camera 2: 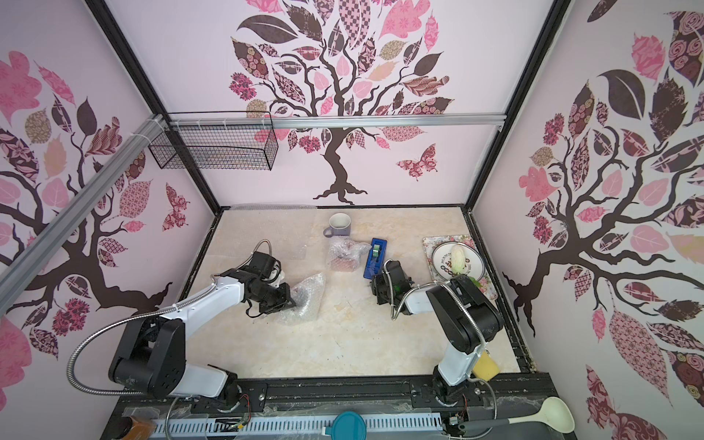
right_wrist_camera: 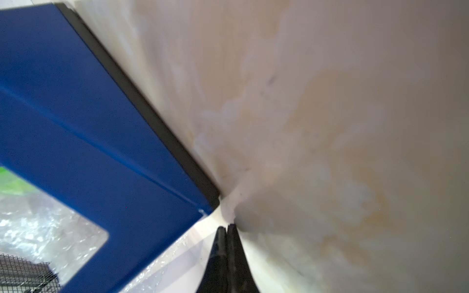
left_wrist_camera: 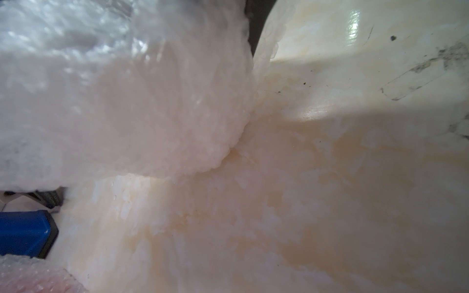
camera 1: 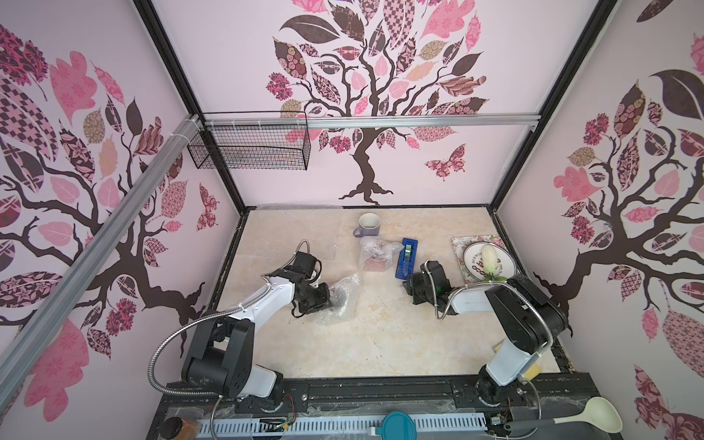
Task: Wrap mugs in bubble wrap
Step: Tear off the tape using the Tape Cutter.
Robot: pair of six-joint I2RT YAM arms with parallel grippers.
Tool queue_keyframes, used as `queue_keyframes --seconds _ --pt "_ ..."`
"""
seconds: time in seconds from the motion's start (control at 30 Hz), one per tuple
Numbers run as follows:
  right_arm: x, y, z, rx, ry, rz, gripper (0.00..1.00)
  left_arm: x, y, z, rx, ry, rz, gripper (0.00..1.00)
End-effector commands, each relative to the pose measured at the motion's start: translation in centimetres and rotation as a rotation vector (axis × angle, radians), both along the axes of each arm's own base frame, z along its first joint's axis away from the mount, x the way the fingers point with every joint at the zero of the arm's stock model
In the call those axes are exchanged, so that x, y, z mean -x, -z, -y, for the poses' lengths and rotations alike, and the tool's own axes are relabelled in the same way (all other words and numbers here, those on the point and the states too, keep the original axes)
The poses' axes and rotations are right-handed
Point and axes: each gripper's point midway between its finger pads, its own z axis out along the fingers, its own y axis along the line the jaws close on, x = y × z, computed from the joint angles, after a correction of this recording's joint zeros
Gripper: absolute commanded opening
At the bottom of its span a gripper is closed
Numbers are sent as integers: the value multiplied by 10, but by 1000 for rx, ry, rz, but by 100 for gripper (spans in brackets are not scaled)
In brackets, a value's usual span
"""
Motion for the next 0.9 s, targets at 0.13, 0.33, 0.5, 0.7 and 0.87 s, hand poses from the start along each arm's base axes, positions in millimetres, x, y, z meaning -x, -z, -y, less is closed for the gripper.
queue_keyframes --seconds 0.13,0.33,0.5,0.7,0.87 --pt "146 116 11 254 39 -588 0 -13 0 11 53 13 50 0" --pt "156 88 76 297 147 -512 0 -10 11 15 76 11 32 0" --pt "100 38 71 184 81 -227 0 -20 4 19 70 40 38 0" --pt "50 -59 39 68 -120 123 0 -24 -7 14 16 34 23 0" --pt "41 -147 -48 -213 -458 356 0 -20 -22 6 -56 37 38 0"
